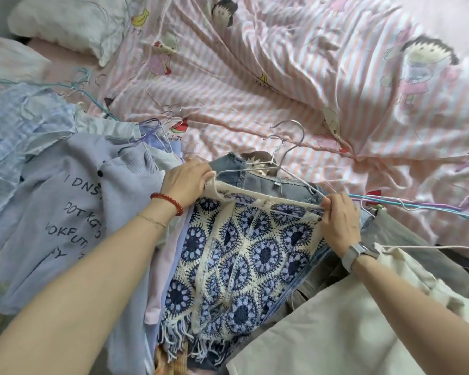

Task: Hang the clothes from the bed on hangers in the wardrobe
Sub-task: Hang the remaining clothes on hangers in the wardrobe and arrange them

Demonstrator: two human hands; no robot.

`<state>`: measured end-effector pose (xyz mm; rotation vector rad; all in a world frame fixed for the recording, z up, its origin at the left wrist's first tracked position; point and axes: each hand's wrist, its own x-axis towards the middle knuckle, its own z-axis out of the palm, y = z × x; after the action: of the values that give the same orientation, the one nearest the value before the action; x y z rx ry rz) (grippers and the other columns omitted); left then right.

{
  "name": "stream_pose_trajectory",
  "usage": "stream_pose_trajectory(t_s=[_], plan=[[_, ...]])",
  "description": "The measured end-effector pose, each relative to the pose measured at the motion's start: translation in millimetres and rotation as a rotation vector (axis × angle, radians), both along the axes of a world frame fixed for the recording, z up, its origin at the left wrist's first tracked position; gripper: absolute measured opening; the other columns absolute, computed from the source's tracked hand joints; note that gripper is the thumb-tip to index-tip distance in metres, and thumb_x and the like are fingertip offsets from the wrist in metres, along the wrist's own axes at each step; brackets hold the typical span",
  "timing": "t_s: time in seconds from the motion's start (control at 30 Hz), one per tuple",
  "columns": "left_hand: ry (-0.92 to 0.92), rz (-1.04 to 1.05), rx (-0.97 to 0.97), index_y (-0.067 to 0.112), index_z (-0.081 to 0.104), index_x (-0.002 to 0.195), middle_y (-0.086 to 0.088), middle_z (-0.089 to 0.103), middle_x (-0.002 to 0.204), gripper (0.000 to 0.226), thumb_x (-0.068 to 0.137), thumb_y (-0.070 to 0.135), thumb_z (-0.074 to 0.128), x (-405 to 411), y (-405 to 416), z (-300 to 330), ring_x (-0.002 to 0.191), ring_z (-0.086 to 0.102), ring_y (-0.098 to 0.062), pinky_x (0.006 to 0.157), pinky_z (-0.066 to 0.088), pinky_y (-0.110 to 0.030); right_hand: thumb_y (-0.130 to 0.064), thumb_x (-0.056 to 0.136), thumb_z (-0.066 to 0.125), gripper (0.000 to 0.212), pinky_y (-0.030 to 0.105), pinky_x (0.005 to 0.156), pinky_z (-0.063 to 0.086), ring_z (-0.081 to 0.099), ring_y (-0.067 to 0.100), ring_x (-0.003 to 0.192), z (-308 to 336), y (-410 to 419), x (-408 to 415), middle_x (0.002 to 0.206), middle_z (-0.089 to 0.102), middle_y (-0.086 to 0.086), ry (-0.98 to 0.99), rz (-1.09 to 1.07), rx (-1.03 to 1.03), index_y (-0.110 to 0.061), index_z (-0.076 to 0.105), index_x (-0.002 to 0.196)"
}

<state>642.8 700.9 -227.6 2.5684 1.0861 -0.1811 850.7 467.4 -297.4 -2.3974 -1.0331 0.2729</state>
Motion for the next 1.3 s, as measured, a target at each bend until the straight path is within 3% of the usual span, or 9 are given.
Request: stream_pose_trajectory(t_s=[0.1,0.33,0.47,0.57,0.7,0.8,0.9,1.13,1.3], plan=[[-0.011,-0.015,0.013,0.013,0.056,0.095,0.004,0.052,0.09,0.029,0.099,0.033,0.036,-25.3,-30.5,29.0,0.075,0.051,-0.016,0.064,0.035,-0.028,-0.02,0.09,0.032,0.034,0.034,0.071,0.022,0.042,0.029,0.077,0.1,12.4,-3.7,0.084,0.051,0.019,0.046,-0.081,0.013,0.003,0.054,0.081],[-0.083,0.273,-0.15,0.016,0.061,0.105,0.003,0.062,0.099,0.028,0.097,0.034,0.04,-98.8,-113.9,79.2,0.088,0.059,-0.015,0.065,0.038,-0.021,-0.007,0.09,0.042,0.021,0.039,0.073,0.034,0.051,0.032,0.076,24.6,23.9,-34.9,0.075,0.059,0.017,0.075,0.115,0.118,0.001,0.056,0.077],[-0.159,0.493,-0.008,0.011,0.061,0.096,-0.001,0.06,0.096,0.025,0.096,0.028,0.043,-159.2,-123.8,96.9,0.085,0.057,-0.021,0.071,0.042,-0.033,-0.007,0.089,0.043,0.02,0.037,0.07,0.032,0.049,0.028,0.073,65.0,37.3,-83.9,0.073,0.059,0.013,-0.05,0.25,0.169,-0.003,0.058,0.078],[-0.223,0.6,0.052,0.01,0.062,0.093,-0.001,0.06,0.095,0.021,0.096,0.024,0.046,-201.1,-140.3,115.2,0.081,0.051,-0.015,0.069,0.034,-0.028,-0.007,0.089,0.043,0.018,0.038,0.072,0.031,0.048,0.028,0.073,94.2,42.7,-121.1,0.072,0.058,0.012,-0.11,0.298,0.232,-0.004,0.057,0.077],[-0.362,0.699,0.102,0.007,0.064,0.085,-0.002,0.063,0.086,0.016,0.092,0.017,0.053,-258.7,-178.4,157.0,0.076,0.055,-0.018,0.067,0.037,-0.027,-0.014,0.091,0.038,0.024,0.034,0.072,0.024,0.049,0.027,0.073,138.1,49.0,-170.5,0.074,0.059,0.012,-0.167,0.399,0.348,-0.005,0.057,0.08],[-0.451,0.782,0.164,0.008,0.063,0.079,0.008,0.058,0.071,0.013,0.09,0.011,0.056,-309.1,-216.3,186.6,0.065,0.053,-0.007,0.059,0.035,-0.011,-0.02,0.091,0.033,0.031,0.033,0.077,0.025,0.051,0.028,0.076,174.5,53.0,-221.4,0.078,0.06,0.01,-0.178,0.508,0.43,-0.005,0.06,0.084],[-0.525,0.893,0.254,0.015,0.059,0.075,0.016,0.054,0.069,0.016,0.089,0.008,0.058,-363.3,-257.3,204.4,0.065,0.051,-0.002,0.059,0.036,-0.01,-0.021,0.09,0.032,0.033,0.034,0.076,0.024,0.051,0.027,0.075,212.0,49.6,-281.4,0.076,0.06,0.009,-0.201,0.622,0.512,-0.006,0.061,0.082],[-0.561,1.19,0.577,0.005,0.063,0.082,0.006,0.053,0.074,0.011,0.09,0.009,0.057,-498.0,-378.5,244.7,0.063,0.048,-0.006,0.059,0.033,-0.024,-0.015,0.089,0.04,0.025,0.032,0.073,0.024,0.038,0.016,0.075,290.7,12.8,-445.3,0.073,0.062,0.005,-0.187,0.92,0.828,-0.008,0.06,0.076],[-0.395,1.36,0.866,0.0,0.064,0.082,-0.006,0.058,0.079,0.008,0.087,0.0,0.058,-587.5,-480.8,281.4,0.065,0.055,-0.026,0.064,0.039,-0.03,-0.016,0.091,0.037,0.027,0.034,0.07,0.024,0.038,0.017,0.07,327.5,-39.5,-575.8,0.07,0.06,0.005,-0.09,1.174,0.925,-0.008,0.059,0.076]])
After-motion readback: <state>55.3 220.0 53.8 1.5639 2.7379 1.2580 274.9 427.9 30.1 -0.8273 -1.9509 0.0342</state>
